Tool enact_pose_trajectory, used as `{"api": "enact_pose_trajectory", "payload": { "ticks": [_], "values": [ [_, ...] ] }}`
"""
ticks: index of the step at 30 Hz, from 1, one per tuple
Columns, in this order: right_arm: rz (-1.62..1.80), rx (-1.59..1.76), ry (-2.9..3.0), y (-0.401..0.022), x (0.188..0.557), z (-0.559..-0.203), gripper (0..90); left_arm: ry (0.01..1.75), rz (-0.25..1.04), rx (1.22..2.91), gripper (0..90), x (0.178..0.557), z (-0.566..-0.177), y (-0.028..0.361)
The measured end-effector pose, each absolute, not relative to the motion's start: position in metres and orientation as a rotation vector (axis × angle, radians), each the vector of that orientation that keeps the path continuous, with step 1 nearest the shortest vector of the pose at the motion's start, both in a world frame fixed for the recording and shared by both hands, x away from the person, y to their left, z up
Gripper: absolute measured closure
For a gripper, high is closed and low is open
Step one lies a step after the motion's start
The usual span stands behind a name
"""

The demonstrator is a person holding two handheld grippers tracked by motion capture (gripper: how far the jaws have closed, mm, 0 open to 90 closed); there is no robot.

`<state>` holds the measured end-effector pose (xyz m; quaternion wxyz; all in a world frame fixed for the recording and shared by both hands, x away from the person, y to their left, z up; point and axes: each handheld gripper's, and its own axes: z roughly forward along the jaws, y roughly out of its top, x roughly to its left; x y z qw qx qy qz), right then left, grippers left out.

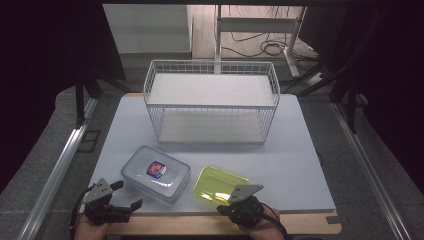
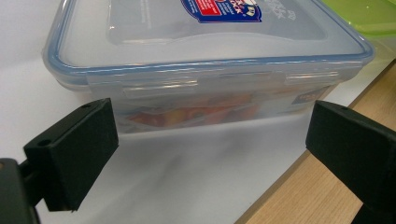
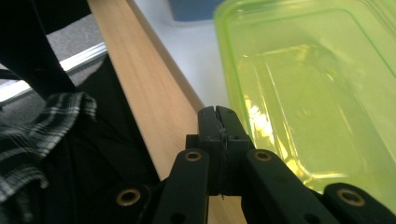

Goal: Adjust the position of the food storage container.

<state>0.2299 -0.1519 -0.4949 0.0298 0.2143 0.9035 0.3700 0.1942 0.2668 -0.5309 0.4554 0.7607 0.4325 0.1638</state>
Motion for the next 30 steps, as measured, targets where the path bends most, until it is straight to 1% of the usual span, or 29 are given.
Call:
{"api": "enact_pose_trajectory", "payload": {
  "ticks": [5, 9, 16, 17, 19, 22, 23, 26, 30],
  "values": [
    [1.114, 0.696, 2.755, -0.167, 0.239, -0.492, 89.6, 1.065, 0.411, 1.877, 2.4, 0.194, -0.531, 0.267],
    [1.117, 0.791, 2.698, -0.185, 0.251, -0.491, 89.6, 1.064, 0.411, 1.88, 2.4, 0.194, -0.531, 0.266],
    [1.152, 0.829, 2.675, -0.186, 0.252, -0.489, 89.5, 1.076, 0.416, 1.872, 2.4, 0.194, -0.531, 0.267],
    [1.215, 0.855, 2.665, -0.182, 0.252, -0.485, 86.2, 1.078, 0.415, 1.87, 2.4, 0.194, -0.53, 0.267],
    [1.263, 0.888, 2.658, -0.176, 0.253, -0.483, 85.8, 1.079, 0.418, 1.872, 2.5, 0.194, -0.53, 0.267],
    [1.271, 0.894, 2.645, -0.167, 0.255, -0.48, 86.8, 1.078, 0.421, 1.872, 2.5, 0.194, -0.53, 0.267],
    [1.282, 0.892, 2.635, -0.157, 0.258, -0.477, 89.0, 1.081, 0.422, 1.871, 2.5, 0.194, -0.53, 0.267],
    [1.291, 0.891, 2.637, -0.145, 0.264, -0.475, 89.5, 1.079, 0.424, 1.868, 2.5, 0.194, -0.53, 0.267],
    [1.251, 0.779, 2.677, -0.105, 0.276, -0.471, 89.6, 1.078, 0.421, 1.873, 2.5, 0.194, -0.53, 0.268]
  ]
}}
